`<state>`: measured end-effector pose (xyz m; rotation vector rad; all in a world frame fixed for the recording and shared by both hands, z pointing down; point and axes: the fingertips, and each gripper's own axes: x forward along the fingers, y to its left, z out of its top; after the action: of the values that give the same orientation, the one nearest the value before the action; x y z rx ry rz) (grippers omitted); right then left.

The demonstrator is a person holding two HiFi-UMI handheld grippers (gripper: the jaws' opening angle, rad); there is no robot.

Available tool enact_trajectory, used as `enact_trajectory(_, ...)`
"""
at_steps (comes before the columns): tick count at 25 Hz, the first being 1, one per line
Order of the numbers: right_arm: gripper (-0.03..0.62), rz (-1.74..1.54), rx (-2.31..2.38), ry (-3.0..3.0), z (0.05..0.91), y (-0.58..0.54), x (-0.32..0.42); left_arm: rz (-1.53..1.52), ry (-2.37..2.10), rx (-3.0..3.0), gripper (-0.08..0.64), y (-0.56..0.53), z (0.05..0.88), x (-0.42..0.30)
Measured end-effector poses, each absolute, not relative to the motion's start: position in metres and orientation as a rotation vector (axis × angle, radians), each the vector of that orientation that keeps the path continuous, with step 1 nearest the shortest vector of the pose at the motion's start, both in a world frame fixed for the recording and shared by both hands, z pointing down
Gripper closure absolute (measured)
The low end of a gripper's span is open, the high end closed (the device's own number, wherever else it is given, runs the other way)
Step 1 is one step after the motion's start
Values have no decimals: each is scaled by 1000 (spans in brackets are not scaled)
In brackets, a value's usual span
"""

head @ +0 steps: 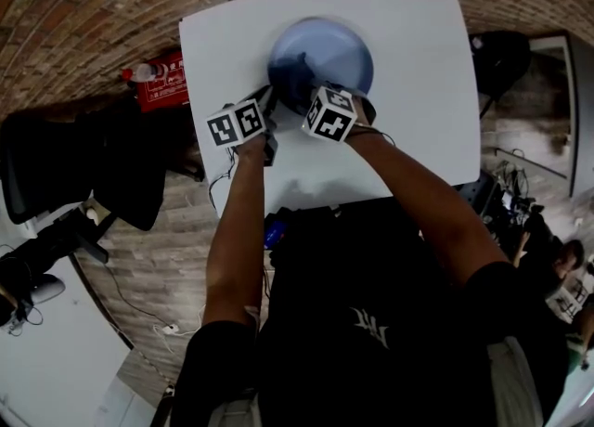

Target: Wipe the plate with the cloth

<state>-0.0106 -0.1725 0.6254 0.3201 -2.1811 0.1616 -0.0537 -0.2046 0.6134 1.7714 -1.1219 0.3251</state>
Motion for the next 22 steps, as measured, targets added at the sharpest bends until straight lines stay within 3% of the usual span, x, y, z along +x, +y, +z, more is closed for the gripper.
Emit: enact_trajectory(22,518,98,274,-2090,628,-164,42,333,-1114,1771,522,-204,613,-55)
